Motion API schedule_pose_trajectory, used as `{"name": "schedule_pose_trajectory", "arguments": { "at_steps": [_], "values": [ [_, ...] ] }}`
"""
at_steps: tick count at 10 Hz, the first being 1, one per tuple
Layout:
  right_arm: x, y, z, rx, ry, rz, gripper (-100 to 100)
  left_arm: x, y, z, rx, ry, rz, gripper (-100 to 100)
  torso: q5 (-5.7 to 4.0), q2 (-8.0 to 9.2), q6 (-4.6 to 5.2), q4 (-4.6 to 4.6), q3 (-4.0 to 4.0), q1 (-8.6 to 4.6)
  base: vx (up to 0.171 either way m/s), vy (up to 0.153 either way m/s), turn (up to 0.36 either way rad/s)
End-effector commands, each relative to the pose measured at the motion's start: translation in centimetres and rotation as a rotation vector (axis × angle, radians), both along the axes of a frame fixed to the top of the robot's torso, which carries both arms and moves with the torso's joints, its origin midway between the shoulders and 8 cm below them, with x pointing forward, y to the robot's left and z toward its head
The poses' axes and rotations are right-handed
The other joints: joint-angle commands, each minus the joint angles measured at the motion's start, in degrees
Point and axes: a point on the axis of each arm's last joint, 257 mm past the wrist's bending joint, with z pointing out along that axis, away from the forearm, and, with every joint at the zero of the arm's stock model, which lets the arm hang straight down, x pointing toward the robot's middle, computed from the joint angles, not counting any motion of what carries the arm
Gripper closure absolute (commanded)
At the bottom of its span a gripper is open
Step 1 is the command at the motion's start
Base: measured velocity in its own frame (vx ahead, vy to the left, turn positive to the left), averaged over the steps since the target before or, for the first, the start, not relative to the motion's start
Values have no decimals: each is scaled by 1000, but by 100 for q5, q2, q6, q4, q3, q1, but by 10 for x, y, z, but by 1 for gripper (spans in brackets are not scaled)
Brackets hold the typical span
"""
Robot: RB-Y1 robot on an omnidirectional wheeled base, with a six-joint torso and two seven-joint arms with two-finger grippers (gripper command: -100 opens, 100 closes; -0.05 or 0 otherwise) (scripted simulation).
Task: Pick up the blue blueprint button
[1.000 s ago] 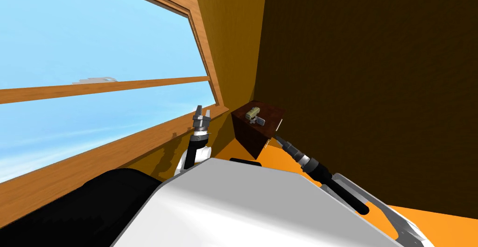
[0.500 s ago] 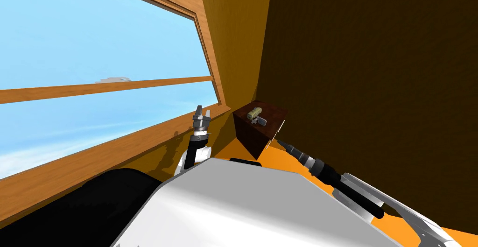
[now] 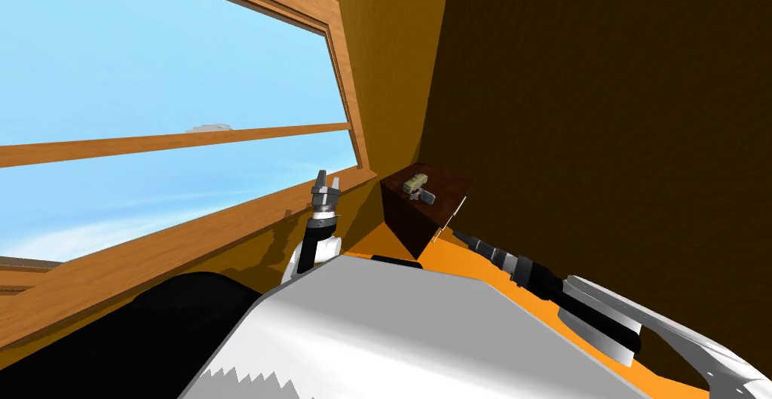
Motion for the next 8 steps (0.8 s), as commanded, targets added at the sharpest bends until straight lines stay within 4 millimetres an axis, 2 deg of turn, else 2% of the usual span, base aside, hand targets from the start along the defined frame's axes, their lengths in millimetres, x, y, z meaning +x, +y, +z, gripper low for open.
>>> {"name": "schedule_pose_trajectory", "arguments": {
  "at_steps": [1, 4, 5, 6, 8],
  "values": [
    [-3, -16, -7, -68, 17, 28, -100, 0, 0, 0, 0, 0, 0, 0, 0, 0, 0, 0, 0, 0, -2, 17, 149],
    [-5, -34, -10, -147, 34, 63, -100, 0, 0, 0, 0, 0, 0, 0, 2, -3, -4, -1, -2, 7, 1, 20, 109],
    [-6, -48, -14, -201, 45, 84, -100, 0, 0, 0, 0, 0, 0, 0, 1, -3, 0, -1, -2, 6, 5, 29, 179],
    [-6, -50, -13, -212, 47, 90, -100, 0, 0, 0, 0, 0, 0, 0, 2, -5, -4, -1, -3, 8, 7, 22, 91],
    [-8, -79, -16, -322, 67, 132, -100, 0, 0, 0, 0, 0, 0, 0, 3, -6, -4, -1, -3, 12, 14, 49, 253]
  ]
}}
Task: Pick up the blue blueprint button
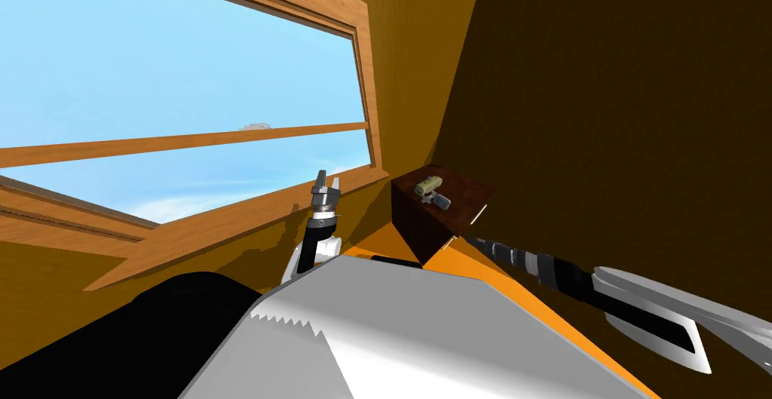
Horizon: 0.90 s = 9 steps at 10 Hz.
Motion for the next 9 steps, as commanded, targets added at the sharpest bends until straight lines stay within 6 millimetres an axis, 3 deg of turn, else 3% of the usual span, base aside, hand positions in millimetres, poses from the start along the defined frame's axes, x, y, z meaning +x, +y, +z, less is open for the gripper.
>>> {"name": "schedule_pose_trajectory", "arguments": {
  "at_steps": [1, 3, 4, 9],
  "values": [
    [2, -10, 1, -47, 7, 21, -100, 0, 0, 0, 0, 0, 0, 0, 0, 0, 0, 0, 0, 0, 24, 41, 80],
    [2, -40, 2, -153, 25, 61, -100, 0, 0, 0, 0, 0, 0, 0, 0, 0, 3, 0, 0, -1, 30, 59, 219],
    [2, -43, 4, -163, 26, 66, -100, 0, 0, 0, 0, 0, 0, 0, 2, -5, 1, -1, -3, 6, 30, 52, 100],
    [4, -115, 23, -412, 71, 152, -100, 0, 0, 0, 0, 0, 0, 0, 4, -20, 5, -5, -12, 12, 62, 73, 246]
  ]
}}
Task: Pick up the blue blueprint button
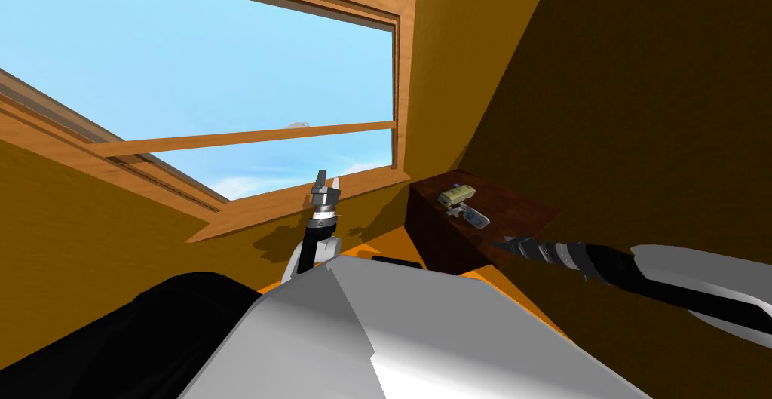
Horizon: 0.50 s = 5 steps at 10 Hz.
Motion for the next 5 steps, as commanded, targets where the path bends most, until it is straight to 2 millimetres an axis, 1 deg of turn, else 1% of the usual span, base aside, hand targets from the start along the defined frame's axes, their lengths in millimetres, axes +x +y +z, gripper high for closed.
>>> {"name": "schedule_pose_trajectory", "arguments": {
  "at_steps": [1, 2, 3, 5],
  "values": [
    [-2, -22, 9, -69, 15, 22, -100, 0, 0, 0, 0, 0, 0, 0, 0, 0, 0, 0, 0, 0, 60, 77, 272],
    [-1, -33, 14, -106, 23, 33, -100, 0, 0, 0, 0, 0, 0, 0, 1, 5, 0, 1, 3, 0, 61, 81, 224],
    [-1, -43, 19, -138, 30, 42, -100, 0, 0, 0, 0, 0, 0, 0, 1, 7, 2, 2, 4, 2, 76, 66, 145],
    [-2, -57, 26, -186, 41, 55, -100, 0, 0, 0, 0, 0, 0, 0, -2, 8, 5, 2, 5, -9, 61, 39, 121]
  ]
}}
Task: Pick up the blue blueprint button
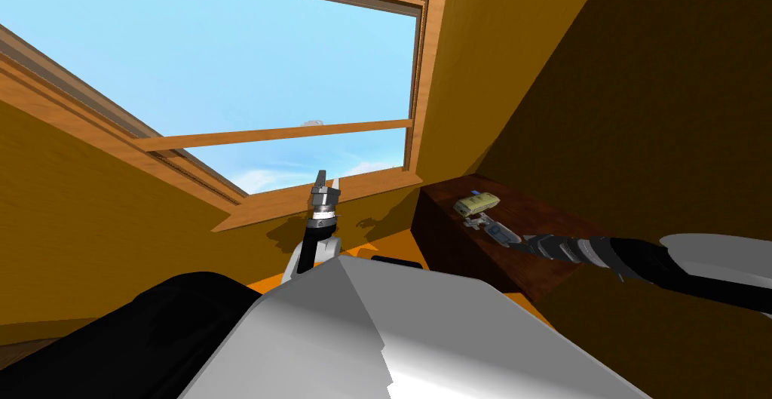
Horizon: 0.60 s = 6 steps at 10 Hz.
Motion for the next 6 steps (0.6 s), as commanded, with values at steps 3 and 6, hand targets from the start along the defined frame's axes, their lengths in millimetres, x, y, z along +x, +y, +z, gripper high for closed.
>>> {"name": "schedule_pose_trajectory", "arguments": {
  "at_steps": [3, 6],
  "values": [
    [-6, -4, -10, -2, -1, -9, -100, 0, 0, 0, 0, 0, 0, 0, -5, 21, 5, 5, 13, -15, 15, 11, 37],
    [-13, -8, -21, -1, 0, -20, -100, 0, 0, 0, 0, 0, 0, 0, -6, 11, 4, 3, 7, -15, 40, 10, 53]
  ]
}}
